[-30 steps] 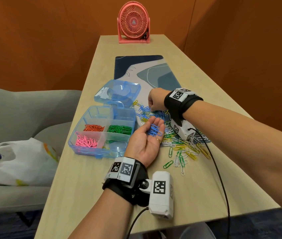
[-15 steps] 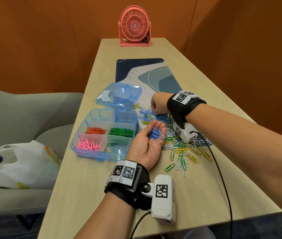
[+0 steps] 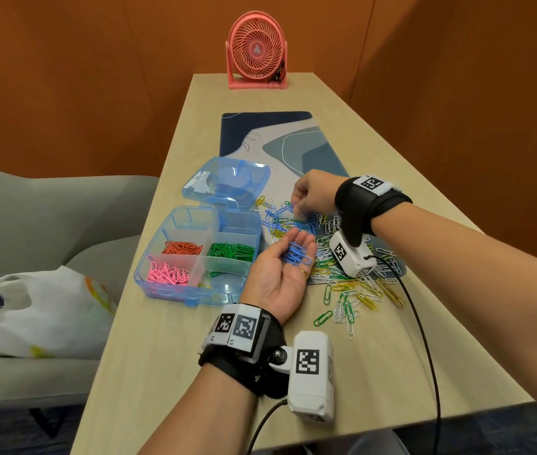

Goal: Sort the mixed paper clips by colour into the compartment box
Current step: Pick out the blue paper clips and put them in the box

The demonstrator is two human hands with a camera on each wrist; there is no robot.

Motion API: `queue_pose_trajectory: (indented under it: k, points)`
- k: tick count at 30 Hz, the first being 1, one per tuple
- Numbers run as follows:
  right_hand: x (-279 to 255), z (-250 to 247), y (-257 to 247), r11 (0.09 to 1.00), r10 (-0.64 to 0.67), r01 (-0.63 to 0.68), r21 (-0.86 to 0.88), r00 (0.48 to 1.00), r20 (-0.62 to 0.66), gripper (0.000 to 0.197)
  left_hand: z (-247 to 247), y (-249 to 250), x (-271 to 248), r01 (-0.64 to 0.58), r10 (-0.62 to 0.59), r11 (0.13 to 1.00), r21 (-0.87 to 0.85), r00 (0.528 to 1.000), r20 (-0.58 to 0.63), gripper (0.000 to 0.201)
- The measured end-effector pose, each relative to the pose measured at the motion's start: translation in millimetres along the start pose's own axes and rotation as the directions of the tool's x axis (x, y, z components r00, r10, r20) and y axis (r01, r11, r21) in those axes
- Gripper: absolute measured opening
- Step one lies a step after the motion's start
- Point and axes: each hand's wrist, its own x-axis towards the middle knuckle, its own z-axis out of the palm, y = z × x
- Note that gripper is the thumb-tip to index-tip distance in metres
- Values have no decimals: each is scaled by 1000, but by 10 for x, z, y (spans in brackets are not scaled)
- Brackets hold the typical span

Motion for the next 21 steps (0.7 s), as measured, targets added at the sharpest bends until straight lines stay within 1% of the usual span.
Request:
queue_pose_trajectory:
  k: [1, 3, 5, 8, 11, 13, 15, 17, 19, 21]
  points:
    - [-22, -19, 7, 998, -2, 1, 64, 1000, 5, 4, 1, -2, -1, -3, 3, 1000, 6, 1000, 2, 20]
    - [-83, -72, 13, 985, -5, 0, 171, 1000, 25, 11, 2, -3, -5, -5, 5, 1000, 23, 1000, 1, 19]
    - [-178, -153, 1, 977, -23, 14, 213, 999, 38, 12, 4, 6, -7, -11, 11, 999, 40, 1000, -1, 21]
    - [-379, -279, -64, 977, -85, 64, 201, 992, 98, 12, 0, 27, -14, -3, 4, 999, 34, 1000, -8, 29]
    - [-584, -318, -190, 982, -155, 128, 142, 968, 199, 11, -11, 29, -31, 6, -6, 1000, -24, 1000, 14, 42]
    - [-671, -289, -273, 982, -174, 149, 119, 956, 238, 11, -6, 23, -50, 4, -1, 997, -72, 999, 42, 45]
    - [-685, -276, -300, 984, -164, 145, 100, 963, 215, 11, -7, 23, -52, 2, 1, 995, -95, 999, 39, 45]
    - [-626, -293, -258, 993, -115, 111, 42, 985, 127, 9, -12, 23, -58, 11, -10, 997, -80, 1000, 14, 44]
    - [-506, -299, -174, 997, -42, 44, -58, 998, 45, 14, -27, 20, -71, 33, -33, 998, -46, 999, 1, 41]
    - [-394, -250, -95, 986, 23, -21, -167, 1000, 10, 22, -37, 9, -93, 62, -62, 998, -4, 998, 4, 35]
